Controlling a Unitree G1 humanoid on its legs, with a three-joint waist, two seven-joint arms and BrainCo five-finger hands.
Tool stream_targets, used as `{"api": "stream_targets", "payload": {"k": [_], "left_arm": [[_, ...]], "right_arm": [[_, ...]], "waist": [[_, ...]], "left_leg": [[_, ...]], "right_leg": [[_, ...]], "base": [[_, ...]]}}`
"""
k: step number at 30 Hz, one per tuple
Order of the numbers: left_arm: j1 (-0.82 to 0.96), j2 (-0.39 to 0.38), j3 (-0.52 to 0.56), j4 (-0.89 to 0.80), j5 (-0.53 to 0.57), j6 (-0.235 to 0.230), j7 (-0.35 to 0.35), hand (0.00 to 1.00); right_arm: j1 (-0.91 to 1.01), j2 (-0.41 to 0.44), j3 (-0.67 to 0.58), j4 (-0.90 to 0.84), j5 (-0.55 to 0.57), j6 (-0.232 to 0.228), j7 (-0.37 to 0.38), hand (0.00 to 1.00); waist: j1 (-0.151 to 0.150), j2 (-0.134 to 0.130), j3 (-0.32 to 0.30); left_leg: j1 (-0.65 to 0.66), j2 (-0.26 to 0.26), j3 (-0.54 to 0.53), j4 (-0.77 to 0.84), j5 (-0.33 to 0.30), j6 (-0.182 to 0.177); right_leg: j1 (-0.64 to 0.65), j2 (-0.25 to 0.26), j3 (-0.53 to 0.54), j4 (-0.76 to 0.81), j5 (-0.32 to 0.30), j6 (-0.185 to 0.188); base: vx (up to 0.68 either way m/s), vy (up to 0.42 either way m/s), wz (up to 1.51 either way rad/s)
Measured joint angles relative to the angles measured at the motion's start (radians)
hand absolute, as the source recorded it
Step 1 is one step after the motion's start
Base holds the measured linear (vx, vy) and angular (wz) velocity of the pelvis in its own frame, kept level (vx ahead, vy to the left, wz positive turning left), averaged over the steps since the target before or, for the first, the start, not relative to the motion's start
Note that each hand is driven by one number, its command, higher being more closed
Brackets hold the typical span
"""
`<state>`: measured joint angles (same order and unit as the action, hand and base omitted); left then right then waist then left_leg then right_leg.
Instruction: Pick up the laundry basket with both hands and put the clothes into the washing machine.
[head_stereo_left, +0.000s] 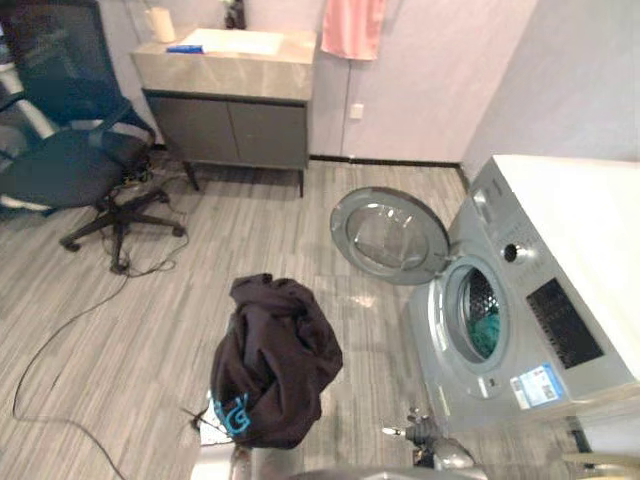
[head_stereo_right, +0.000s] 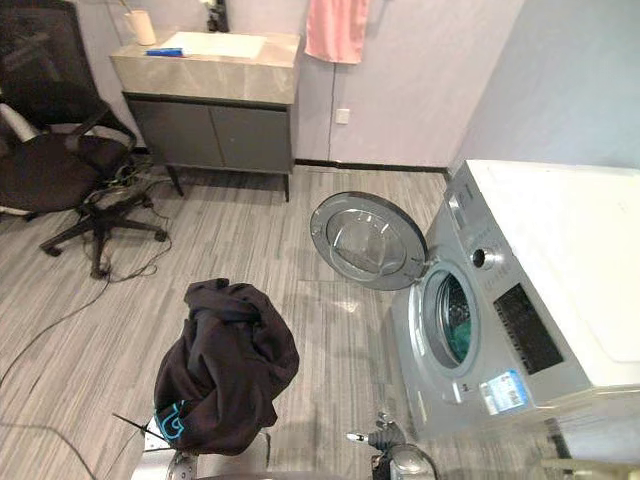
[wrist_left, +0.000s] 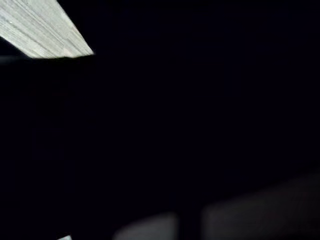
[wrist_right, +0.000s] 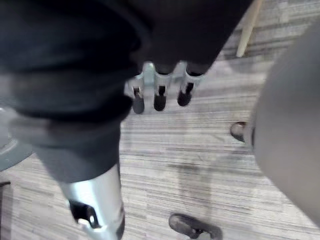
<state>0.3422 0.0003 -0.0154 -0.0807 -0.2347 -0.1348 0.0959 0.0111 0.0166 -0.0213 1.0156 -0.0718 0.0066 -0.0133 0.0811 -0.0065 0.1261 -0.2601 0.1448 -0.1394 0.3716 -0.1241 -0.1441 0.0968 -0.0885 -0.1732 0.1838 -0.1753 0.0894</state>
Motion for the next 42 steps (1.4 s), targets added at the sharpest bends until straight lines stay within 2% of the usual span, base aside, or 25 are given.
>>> {"api": "stream_targets", "payload": {"k": [2,4,7,8,11,12,14,15,16,17,18,20,21,22,23,25,28,29,32,33,34,35,38,40,42], "left_arm": [[0.002,0.021,-0.002,-0.002,0.000,0.000,0.008,1.00],[0.016,0.021,-0.027,-0.004,0.000,0.001,0.012,1.00],[0.024,0.023,-0.063,-0.004,0.000,0.003,0.004,1.00],[0.031,0.025,-0.073,0.000,0.000,0.007,-0.010,1.00],[0.039,0.023,-0.086,0.009,0.000,0.009,-0.017,1.00],[0.048,0.024,-0.085,0.016,-0.005,0.010,-0.025,1.00],[0.046,0.023,-0.085,0.057,-0.016,0.011,-0.034,1.00],[0.027,0.022,-0.082,0.114,-0.031,0.018,-0.052,1.00],[0.017,0.022,-0.079,0.138,-0.033,0.023,-0.058,1.00],[0.002,0.020,-0.073,0.197,-0.038,0.035,-0.074,1.00],[-0.015,0.012,-0.071,0.233,-0.040,0.049,-0.075,1.00],[-0.019,-0.017,-0.091,0.294,-0.041,0.073,-0.084,1.00],[-0.021,-0.019,-0.093,0.309,-0.042,0.073,-0.087,1.00],[-0.029,-0.029,-0.099,0.336,-0.042,0.073,-0.094,1.00],[-0.034,-0.030,-0.103,0.382,-0.049,0.075,-0.097,1.00],[-0.037,-0.029,-0.104,0.431,-0.053,0.083,-0.097,1.00],[-0.050,-0.016,-0.099,0.490,-0.053,0.087,-0.093,1.00],[-0.053,-0.015,-0.099,0.494,-0.053,0.087,-0.093,1.00],[-0.066,-0.014,-0.081,0.531,-0.051,0.086,-0.085,1.00],[-0.069,-0.015,-0.065,0.556,-0.052,0.081,-0.072,1.00],[-0.071,-0.014,-0.050,0.595,-0.052,0.081,-0.065,1.00],[-0.076,-0.010,-0.051,0.627,-0.055,0.081,-0.060,1.00],[-0.104,0.031,-0.053,0.691,-0.059,0.080,-0.049,1.00],[-0.107,0.037,-0.059,0.707,-0.058,0.080,-0.049,1.00],[-0.109,0.032,-0.070,0.712,-0.058,0.080,-0.049,1.00]], "right_arm": [[0.003,0.027,0.000,0.001,-0.009,-0.001,0.007,0.00],[0.020,0.029,-0.002,-0.012,-0.017,-0.001,0.012,0.00],[0.027,0.039,-0.024,-0.020,-0.017,-0.005,0.017,0.00],[0.023,0.045,-0.060,-0.030,-0.017,-0.011,0.019,0.00],[0.022,0.043,-0.088,-0.028,-0.019,-0.013,0.021,0.00],[0.011,0.044,-0.097,-0.020,-0.022,-0.012,0.028,0.00],[-0.010,0.044,-0.119,-0.005,-0.030,-0.010,0.038,0.00],[-0.033,0.038,-0.127,0.016,-0.044,-0.002,0.038,0.00],[-0.039,0.033,-0.125,0.025,-0.050,0.000,0.038,0.00],[-0.045,0.019,-0.122,0.036,-0.058,0.002,0.039,0.00],[-0.056,0.006,-0.124,0.040,-0.060,0.001,0.038,0.00],[-0.057,-0.027,-0.131,0.035,-0.062,0.001,0.038,0.00],[-0.054,-0.034,-0.135,0.035,-0.062,0.001,0.038,0.00],[-0.052,-0.036,-0.146,0.039,-0.062,0.002,0.038,0.00],[-0.048,-0.038,-0.153,0.041,-0.062,0.002,0.037,0.00],[-0.044,-0.037,-0.153,0.045,-0.053,0.002,0.031,0.00],[-0.045,-0.054,-0.152,0.066,-0.036,0.002,0.010,0.00],[-0.044,-0.055,-0.152,0.066,-0.036,0.002,0.010,0.00],[-0.044,-0.067,-0.136,0.084,-0.036,0.002,0.006,0.00],[-0.045,-0.069,-0.122,0.095,-0.036,0.001,0.002,0.00],[-0.044,-0.072,-0.116,0.096,-0.036,-0.002,-0.003,0.00],[-0.043,-0.076,-0.118,0.096,-0.036,-0.003,-0.005,0.00],[-0.004,-0.069,-0.157,0.096,-0.036,-0.006,-0.005,0.00],[0.008,-0.059,-0.227,0.092,-0.024,-0.007,-0.008,0.00],[0.015,-0.058,-0.294,0.074,-0.016,-0.006,-0.006,0.00]], "waist": [[-0.010,-0.054,0.000],[-0.010,-0.057,-0.001],[-0.009,-0.054,-0.001],[-0.019,-0.054,-0.005],[-0.027,-0.045,-0.014],[-0.038,-0.037,-0.014],[-0.040,-0.019,-0.015],[-0.040,-0.007,-0.013],[-0.039,-0.008,-0.013],[-0.038,-0.018,-0.015],[-0.038,0.008,-0.004],[-0.042,0.057,-0.003],[-0.041,0.068,-0.004],[-0.038,0.087,-0.005],[-0.038,0.092,-0.004],[-0.036,0.088,-0.002],[-0.039,0.070,0.003],[-0.040,0.070,0.002],[-0.038,0.061,0.001],[-0.037,0.062,0.000],[-0.039,0.069,-0.005],[-0.041,0.067,-0.009],[-0.067,0.030,-0.017],[-0.066,0.024,-0.021],[-0.072,0.034,-0.009]], "left_leg": [[-0.010,-0.046,0.001,0.055,-0.019,0.030],[-0.012,-0.037,0.040,0.140,-0.078,0.047],[0.071,-0.010,0.161,0.161,-0.151,0.070],[0.140,-0.007,0.265,0.148,-0.175,0.090],[0.211,-0.004,0.363,0.116,-0.182,0.101],[0.239,0.016,0.421,0.095,-0.183,0.102],[0.262,0.047,0.491,0.065,-0.184,0.100],[0.268,0.077,0.560,0.056,-0.187,0.093],[0.271,0.082,0.586,0.058,-0.192,0.085],[0.286,0.080,0.613,0.072,-0.213,0.055],[0.304,0.093,0.611,0.080,-0.219,0.047],[0.331,0.129,0.585,0.128,-0.216,0.045],[0.314,0.150,0.562,0.180,-0.214,0.049],[0.269,0.192,0.505,0.311,-0.188,0.082],[0.216,0.228,0.442,0.451,-0.128,0.101],[0.156,0.248,0.399,0.573,-0.133,0.097],[0.069,0.215,0.349,0.447,-0.171,0.078],[0.065,0.213,0.339,0.422,-0.171,0.078],[0.075,0.162,0.163,0.107,-0.163,0.065],[0.097,0.145,0.089,0.002,-0.136,0.040],[0.124,0.125,0.064,-0.029,-0.058,0.008],[0.141,0.114,0.076,-0.032,-0.044,-0.022],[0.152,0.064,0.115,-0.022,-0.062,0.007],[0.167,0.034,0.150,-0.016,-0.073,0.026],[0.181,-0.001,0.186,-0.011,-0.087,0.051]], "right_leg": [[-0.015,-0.035,0.047,0.023,-0.013,0.020],[-0.021,-0.039,0.068,0.068,-0.013,0.019],[-0.137,-0.087,0.056,0.328,-0.011,0.013],[-0.241,-0.171,-0.028,0.526,0.027,-0.037],[-0.260,-0.264,-0.191,0.580,0.041,-0.074],[-0.262,-0.286,-0.278,0.581,0.012,-0.105],[-0.293,-0.287,-0.421,0.555,-0.061,-0.112],[-0.312,-0.273,-0.585,0.457,-0.061,-0.129],[-0.310,-0.271,-0.655,0.404,-0.048,-0.144],[-0.302,-0.260,-0.715,0.329,0.023,-0.193],[-0.289,-0.240,-0.715,0.329,0.025,-0.198],[-0.272,-0.185,-0.672,0.340,-0.028,-0.185],[-0.263,-0.171,-0.666,0.336,-0.037,-0.181],[-0.238,-0.133,-0.654,0.318,-0.051,-0.179],[-0.206,-0.089,-0.636,0.281,-0.055,-0.179],[-0.184,-0.046,-0.591,0.234,-0.054,-0.181],[-0.153,0.000,-0.512,0.143,-0.015,-0.172],[-0.149,0.003,-0.508,0.136,-0.012,-0.171],[-0.131,0.011,-0.439,0.106,0.009,-0.144],[-0.135,0.011,-0.400,0.106,0.017,-0.130],[-0.136,0.011,-0.360,0.105,0.027,-0.109],[-0.132,0.008,-0.335,0.093,0.037,-0.091],[-0.118,-0.041,-0.311,0.051,0.074,-0.044],[-0.118,-0.071,-0.277,0.039,0.090,-0.019],[-0.124,-0.108,-0.242,0.042,0.104,0.005]], "base": [[0.22,0.218,-0.44],[0.21,0.234,-0.64],[0.20,0.217,-1.30],[0.17,0.115,-1.49],[0.18,0.079,-1.23],[0.22,0.015,-1.59],[0.17,-0.048,-1.58],[0.15,-0.084,-1.28],[0.20,-0.132,-1.40],[0.18,-0.087,-0.83],[0.26,-0.107,-0.86],[0.28,-0.135,-0.60],[0.24,-0.174,-0.47],[0.17,-0.177,-0.47],[0.16,-0.177,-0.52],[0.16,-0.116,-0.80],[0.17,-0.036,-0.84],[0.16,0.021,-0.49],[0.14,0.119,-0.67],[0.13,0.238,-0.95],[0.15,0.312,-1.03],[0.13,0.265,-0.71],[0.14,0.260,-0.18],[0.11,0.265,-0.35],[0.07,0.250,-0.43]]}}
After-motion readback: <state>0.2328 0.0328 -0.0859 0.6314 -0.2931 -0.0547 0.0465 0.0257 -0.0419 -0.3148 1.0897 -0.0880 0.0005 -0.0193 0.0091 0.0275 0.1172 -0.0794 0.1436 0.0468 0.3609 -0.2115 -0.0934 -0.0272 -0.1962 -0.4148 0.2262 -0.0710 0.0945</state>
